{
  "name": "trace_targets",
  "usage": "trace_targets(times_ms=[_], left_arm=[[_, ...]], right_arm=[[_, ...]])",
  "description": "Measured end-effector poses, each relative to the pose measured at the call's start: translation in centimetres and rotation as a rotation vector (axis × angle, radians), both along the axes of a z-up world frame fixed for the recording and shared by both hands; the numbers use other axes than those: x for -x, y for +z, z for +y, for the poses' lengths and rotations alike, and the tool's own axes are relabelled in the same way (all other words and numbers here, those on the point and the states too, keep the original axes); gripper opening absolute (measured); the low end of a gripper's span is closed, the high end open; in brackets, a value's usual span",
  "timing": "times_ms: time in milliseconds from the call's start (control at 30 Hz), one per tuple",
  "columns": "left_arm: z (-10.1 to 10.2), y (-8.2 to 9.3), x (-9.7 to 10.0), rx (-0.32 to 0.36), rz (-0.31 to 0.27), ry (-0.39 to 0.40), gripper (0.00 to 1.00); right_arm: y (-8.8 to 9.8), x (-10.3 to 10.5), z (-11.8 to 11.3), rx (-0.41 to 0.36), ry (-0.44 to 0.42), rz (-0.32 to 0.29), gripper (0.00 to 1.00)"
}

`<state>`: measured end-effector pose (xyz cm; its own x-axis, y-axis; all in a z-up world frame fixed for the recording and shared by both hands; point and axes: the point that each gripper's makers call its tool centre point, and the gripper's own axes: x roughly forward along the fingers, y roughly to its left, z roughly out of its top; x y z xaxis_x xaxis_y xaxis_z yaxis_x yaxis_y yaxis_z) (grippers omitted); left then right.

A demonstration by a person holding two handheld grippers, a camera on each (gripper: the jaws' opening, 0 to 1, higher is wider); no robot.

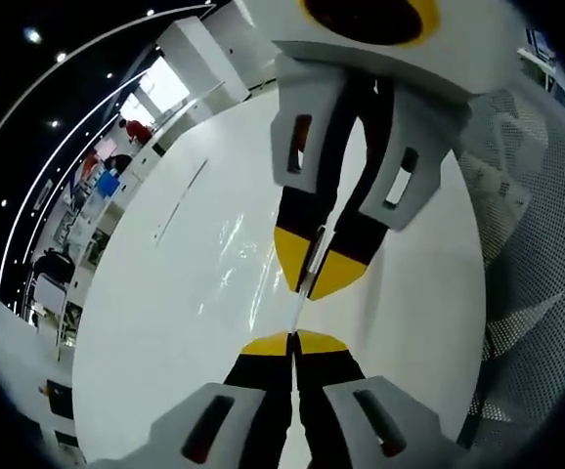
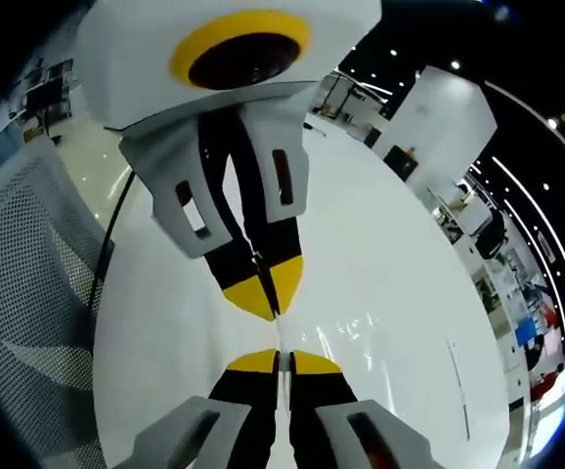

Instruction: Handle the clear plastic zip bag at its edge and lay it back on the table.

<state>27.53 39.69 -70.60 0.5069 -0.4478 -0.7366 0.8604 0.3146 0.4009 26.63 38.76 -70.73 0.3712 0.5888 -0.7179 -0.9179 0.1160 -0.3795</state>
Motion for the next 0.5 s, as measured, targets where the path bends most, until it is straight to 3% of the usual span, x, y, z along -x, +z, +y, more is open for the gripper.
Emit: trace_targets(times_ms=[500], left_arm=[[-0.21,0.04,-0.25,0.0,0.001,-0.003,0.0]], right_arm=[[-0.01,-0.38,-0.68,0.003,-0.007,0.0,0.0]])
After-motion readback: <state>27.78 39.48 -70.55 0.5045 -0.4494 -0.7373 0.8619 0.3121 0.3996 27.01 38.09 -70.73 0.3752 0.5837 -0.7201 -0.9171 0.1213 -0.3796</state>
